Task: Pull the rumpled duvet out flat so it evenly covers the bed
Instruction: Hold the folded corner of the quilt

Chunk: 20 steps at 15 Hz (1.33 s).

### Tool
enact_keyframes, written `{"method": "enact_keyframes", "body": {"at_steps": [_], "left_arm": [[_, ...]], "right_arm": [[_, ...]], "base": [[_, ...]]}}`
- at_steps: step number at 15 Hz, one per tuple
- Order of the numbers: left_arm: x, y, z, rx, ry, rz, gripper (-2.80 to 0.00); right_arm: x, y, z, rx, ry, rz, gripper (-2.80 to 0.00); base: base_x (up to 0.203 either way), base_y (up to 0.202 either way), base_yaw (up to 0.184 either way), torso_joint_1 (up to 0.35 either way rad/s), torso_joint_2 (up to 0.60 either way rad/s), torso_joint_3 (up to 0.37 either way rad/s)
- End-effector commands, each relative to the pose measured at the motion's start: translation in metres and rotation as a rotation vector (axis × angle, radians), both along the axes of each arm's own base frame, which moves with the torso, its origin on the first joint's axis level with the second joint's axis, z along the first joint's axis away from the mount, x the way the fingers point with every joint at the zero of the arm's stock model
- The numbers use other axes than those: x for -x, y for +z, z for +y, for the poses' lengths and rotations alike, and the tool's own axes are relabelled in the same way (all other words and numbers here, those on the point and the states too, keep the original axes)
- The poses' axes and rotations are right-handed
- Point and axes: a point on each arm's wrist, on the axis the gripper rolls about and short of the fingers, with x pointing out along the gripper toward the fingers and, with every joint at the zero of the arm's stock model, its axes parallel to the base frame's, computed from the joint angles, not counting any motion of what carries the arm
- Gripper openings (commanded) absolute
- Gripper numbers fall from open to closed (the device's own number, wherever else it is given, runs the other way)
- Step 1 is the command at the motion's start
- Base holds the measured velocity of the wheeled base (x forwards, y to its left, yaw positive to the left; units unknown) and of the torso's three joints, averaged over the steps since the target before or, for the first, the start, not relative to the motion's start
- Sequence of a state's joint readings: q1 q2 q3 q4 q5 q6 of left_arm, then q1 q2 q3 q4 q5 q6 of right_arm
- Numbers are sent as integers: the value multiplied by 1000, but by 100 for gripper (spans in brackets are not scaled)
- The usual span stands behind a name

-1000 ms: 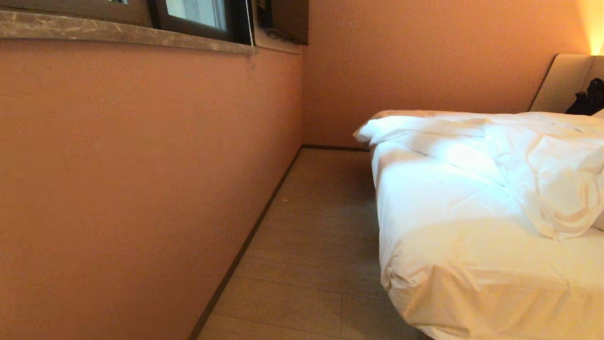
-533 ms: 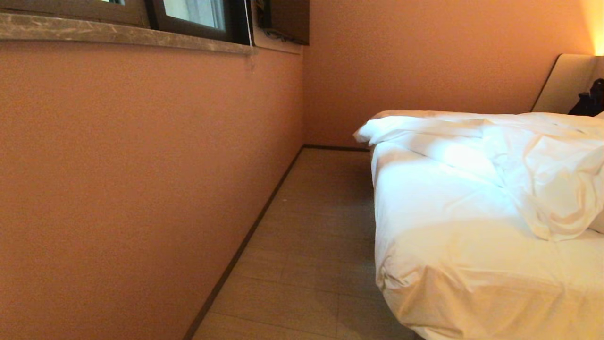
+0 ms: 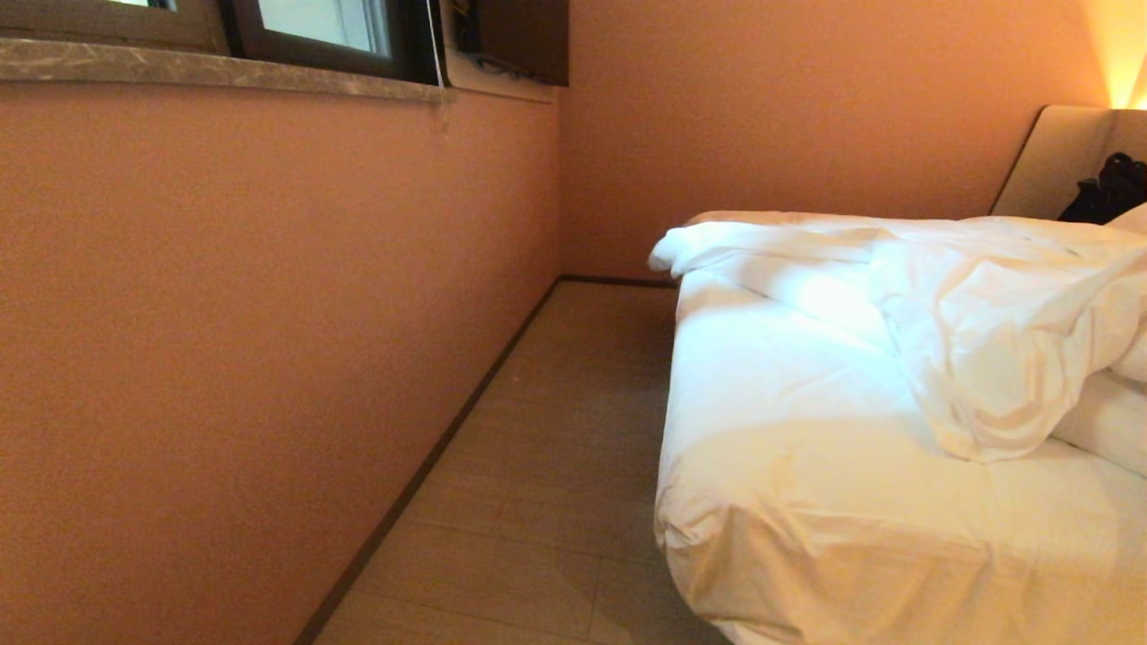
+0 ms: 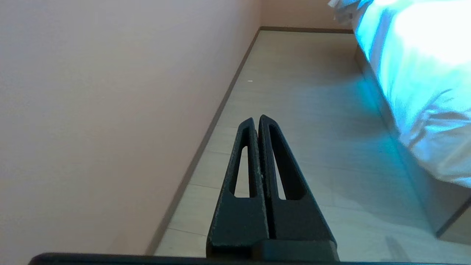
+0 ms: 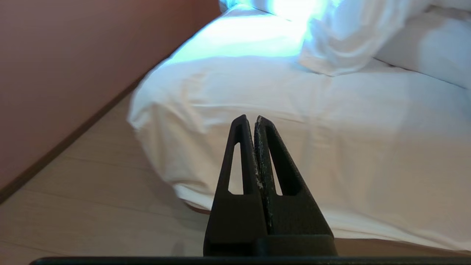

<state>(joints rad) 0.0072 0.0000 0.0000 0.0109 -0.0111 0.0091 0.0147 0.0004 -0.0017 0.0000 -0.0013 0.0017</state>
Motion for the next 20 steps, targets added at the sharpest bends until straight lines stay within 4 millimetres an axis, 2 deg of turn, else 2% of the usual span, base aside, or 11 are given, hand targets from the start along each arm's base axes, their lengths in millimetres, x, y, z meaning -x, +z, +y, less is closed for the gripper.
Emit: {"method": "enact_keyframes", "body": {"at_steps": [1, 20], "left_arm": [[0, 0, 0, 0, -1, 0, -280], [0, 0, 0, -3, -1, -2, -280]], "right_arm": [[0, 0, 0, 0, 0, 0, -280], [0, 0, 0, 0, 0, 0, -280]], "base": [[0, -193, 0, 2, 2, 2], [0, -194, 0, 2, 3, 1]]}}
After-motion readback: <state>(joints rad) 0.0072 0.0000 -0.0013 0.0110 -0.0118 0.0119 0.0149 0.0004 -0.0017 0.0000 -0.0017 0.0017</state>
